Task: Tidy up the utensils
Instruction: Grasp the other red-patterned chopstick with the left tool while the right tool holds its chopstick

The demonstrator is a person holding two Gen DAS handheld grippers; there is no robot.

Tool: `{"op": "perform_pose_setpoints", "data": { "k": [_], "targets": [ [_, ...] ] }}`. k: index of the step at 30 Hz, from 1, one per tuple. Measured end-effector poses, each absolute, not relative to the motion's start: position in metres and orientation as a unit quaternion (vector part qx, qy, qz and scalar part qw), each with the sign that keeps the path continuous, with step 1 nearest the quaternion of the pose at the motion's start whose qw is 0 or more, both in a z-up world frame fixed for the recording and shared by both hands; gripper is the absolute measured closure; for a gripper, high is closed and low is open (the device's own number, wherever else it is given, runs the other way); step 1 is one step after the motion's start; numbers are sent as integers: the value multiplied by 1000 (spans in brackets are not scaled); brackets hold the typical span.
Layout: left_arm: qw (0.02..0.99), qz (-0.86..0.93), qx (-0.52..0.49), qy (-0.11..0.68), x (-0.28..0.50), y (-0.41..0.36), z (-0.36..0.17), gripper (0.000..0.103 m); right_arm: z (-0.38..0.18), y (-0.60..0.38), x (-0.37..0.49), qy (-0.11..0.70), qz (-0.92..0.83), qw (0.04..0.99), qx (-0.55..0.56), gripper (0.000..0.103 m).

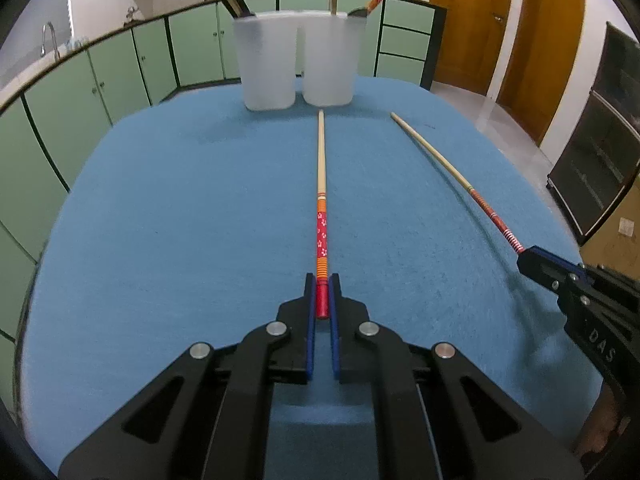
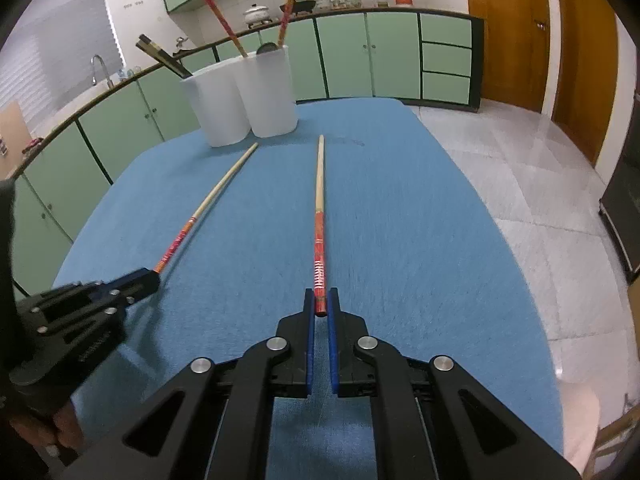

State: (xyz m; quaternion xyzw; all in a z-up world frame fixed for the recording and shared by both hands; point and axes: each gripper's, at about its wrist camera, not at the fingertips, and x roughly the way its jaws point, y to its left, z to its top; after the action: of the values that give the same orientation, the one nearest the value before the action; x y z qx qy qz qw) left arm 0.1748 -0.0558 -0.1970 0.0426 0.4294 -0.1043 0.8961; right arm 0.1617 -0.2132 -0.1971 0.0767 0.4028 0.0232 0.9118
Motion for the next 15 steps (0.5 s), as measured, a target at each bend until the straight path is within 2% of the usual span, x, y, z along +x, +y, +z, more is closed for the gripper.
{"op": "perform_pose_setpoints", "data": {
  "k": [6, 15],
  "targets": [
    [909, -103, 59, 399, 166, -49, -169, 98, -181, -208, 161, 403, 32, 913, 59, 97],
    [934, -108, 59, 335, 156, -43, -116, 98, -127, -217, 158, 354, 51, 931, 68, 97]
  ]
}}
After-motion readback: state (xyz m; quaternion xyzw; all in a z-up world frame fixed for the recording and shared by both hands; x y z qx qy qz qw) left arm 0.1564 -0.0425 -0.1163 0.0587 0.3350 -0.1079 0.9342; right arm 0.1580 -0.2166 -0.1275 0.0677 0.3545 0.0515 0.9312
